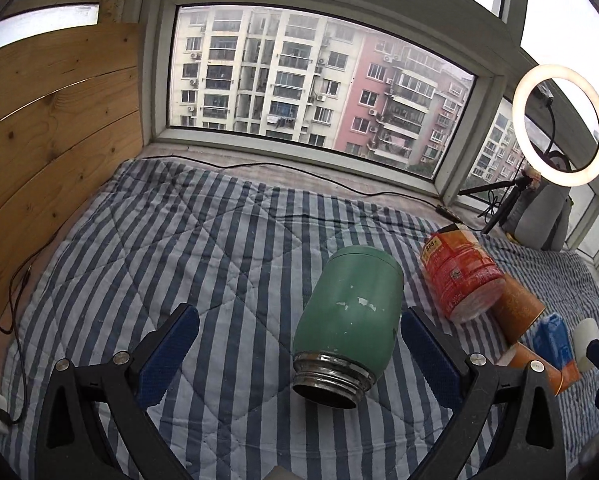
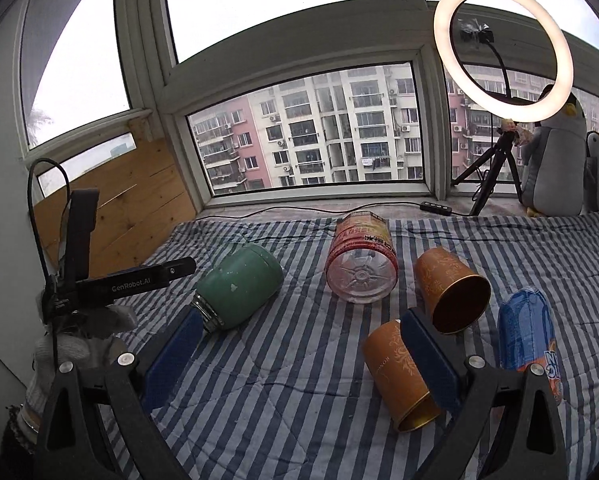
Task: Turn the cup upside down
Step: 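Move the right tool toward the green thermos lying on its side, then close the right gripper around the body of the green thermos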
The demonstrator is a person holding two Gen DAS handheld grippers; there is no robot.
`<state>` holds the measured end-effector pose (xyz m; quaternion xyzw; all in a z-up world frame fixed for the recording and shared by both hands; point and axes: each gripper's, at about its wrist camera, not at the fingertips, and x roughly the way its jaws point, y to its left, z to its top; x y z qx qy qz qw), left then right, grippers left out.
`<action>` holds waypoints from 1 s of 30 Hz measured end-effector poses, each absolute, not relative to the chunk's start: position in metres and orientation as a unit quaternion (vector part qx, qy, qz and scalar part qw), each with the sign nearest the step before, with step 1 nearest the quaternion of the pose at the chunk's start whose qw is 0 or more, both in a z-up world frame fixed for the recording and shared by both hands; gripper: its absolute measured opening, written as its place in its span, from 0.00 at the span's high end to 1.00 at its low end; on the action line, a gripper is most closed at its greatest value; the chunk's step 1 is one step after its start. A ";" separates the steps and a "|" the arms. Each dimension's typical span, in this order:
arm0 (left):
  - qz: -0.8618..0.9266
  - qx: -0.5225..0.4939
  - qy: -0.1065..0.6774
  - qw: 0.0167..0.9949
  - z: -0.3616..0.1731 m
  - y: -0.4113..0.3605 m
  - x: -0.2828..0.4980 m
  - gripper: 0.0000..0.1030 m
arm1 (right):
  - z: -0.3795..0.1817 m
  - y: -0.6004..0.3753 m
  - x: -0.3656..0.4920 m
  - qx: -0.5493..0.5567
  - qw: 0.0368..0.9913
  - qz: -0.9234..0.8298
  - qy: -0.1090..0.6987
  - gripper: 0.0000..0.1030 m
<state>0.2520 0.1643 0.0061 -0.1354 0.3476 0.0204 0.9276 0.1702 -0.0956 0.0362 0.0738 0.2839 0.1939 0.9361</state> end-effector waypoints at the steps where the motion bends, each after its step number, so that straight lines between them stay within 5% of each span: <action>1: 0.020 -0.153 0.353 0.923 0.001 0.171 0.258 0.01 | 0.036 -0.092 0.182 0.086 0.931 0.200 0.293 0.05; 11: 0.019 -0.263 0.399 0.878 -0.044 0.223 0.291 0.02 | 0.014 -0.025 0.285 0.130 0.895 0.219 0.366 0.07; 27: -0.002 -0.203 0.446 0.872 -0.060 0.194 0.309 0.09 | -0.038 0.006 0.321 0.184 0.834 0.226 0.468 0.11; 30: 0.003 -0.188 0.451 0.873 -0.058 0.180 0.303 0.14 | -0.041 0.000 0.318 0.192 0.831 0.215 0.475 0.19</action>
